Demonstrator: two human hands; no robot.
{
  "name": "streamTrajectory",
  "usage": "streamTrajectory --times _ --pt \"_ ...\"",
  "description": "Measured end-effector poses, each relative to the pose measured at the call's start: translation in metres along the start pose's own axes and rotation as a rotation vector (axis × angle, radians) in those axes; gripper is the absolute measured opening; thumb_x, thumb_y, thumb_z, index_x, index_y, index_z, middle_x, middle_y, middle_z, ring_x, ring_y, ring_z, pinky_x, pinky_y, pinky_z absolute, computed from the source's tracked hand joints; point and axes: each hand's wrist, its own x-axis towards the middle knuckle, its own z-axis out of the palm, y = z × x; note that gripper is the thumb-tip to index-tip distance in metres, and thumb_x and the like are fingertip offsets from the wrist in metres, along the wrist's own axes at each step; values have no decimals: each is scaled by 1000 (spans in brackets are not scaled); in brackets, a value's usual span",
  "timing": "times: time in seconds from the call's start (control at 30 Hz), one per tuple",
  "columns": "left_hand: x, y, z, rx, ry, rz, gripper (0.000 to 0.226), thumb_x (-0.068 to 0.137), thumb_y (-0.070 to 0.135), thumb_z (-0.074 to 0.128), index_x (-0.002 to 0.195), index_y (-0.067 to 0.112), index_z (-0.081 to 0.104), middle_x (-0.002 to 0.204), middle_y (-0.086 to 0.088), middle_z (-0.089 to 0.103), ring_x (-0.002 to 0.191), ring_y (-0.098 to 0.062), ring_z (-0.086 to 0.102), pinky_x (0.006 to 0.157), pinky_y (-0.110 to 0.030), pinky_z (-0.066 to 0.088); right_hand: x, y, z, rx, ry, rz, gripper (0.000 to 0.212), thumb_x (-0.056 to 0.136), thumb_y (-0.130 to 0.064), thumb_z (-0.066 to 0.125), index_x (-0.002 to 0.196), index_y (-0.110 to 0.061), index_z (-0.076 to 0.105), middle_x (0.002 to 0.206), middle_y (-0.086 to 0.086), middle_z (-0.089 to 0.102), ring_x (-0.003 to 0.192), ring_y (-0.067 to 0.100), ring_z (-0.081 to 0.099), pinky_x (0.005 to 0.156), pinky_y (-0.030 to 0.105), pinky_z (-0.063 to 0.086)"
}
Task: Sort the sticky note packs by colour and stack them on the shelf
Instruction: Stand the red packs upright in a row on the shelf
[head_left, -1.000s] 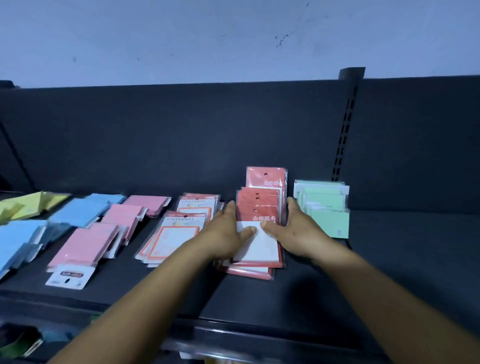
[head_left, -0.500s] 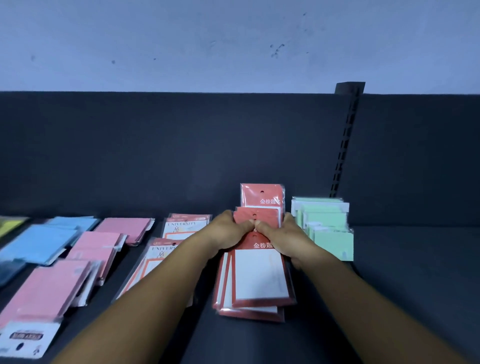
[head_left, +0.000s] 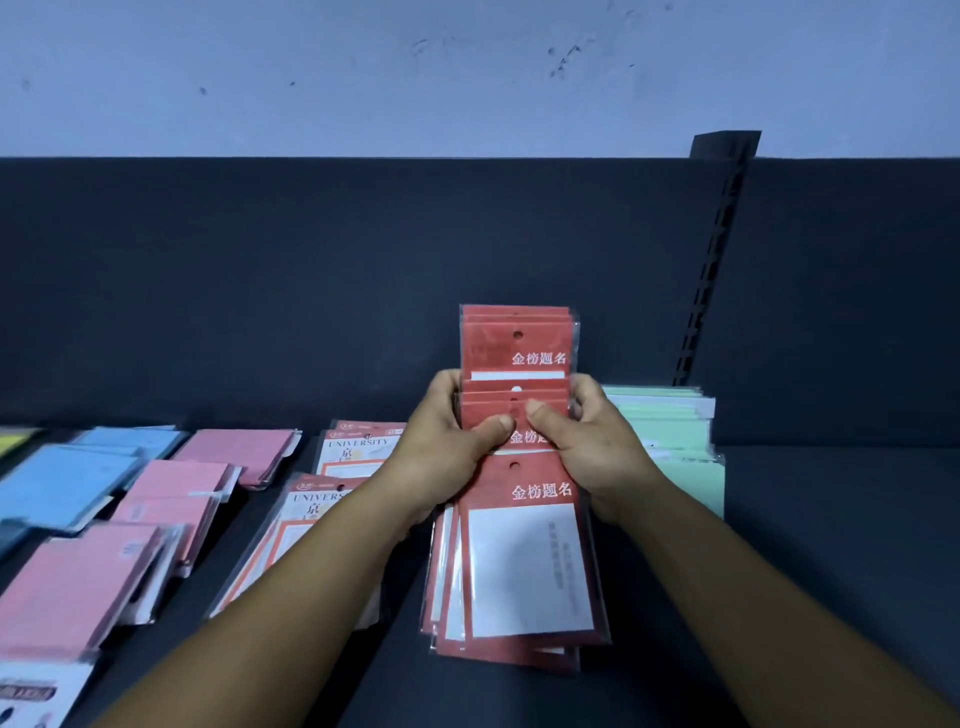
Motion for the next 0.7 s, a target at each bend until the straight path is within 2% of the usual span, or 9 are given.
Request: streamTrajectory --times 0.07,0.2,0.37,0.53,0.63,0.7 --pt "-5 2 -2 45 -3 53 35 87 14 67 116 22 48 104 1 70 93 -14 69 82 -32 56 -5 -2 -1 -4 -27 -38 21 91 -15 62 106 -26 53 103 5 70 92 24 71 83 45 57" --pt "-16 0 -2 71 7 76 35 87 18 67 117 22 49 106 4 70 95 -9 68 82 -25 54 -14 3 2 -42 -51 -33 31 86 -15 68 113 -23 55 105 4 71 94 22 71 89 48 55" --pt "-26 -3 -6 67 -75 72 41 88 15 66 123 22 47 111 6 69 101 -7 67 91 -29 52 -23 4 -2 -110 -112 -52 34 86 -10 66 115 -23 55 106 1 72 98 19 70 94 44 53" --pt "-24 3 -2 105 4 215 39 88 13 66 119 24 47 110 9 67 100 -2 65 86 -23 53 -27 -4 -1 -114 -91 -195 37 90 -6 63 121 -22 52 107 -3 70 97 9 68 84 26 56" --pt "-24 -4 -6 107 -45 201 42 87 13 68 121 25 45 113 9 66 103 -3 65 89 -24 52 -29 1 -1 -130 -100 -195 33 91 -9 62 121 -22 53 107 -2 70 97 10 69 80 25 57" --pt "-25 -11 -12 159 -106 137 55 83 14 73 125 27 40 116 10 65 105 -3 64 89 -24 51 -30 5 -2 -134 -113 -176 28 92 -13 62 117 -24 55 107 -2 71 97 11 69 79 26 57"
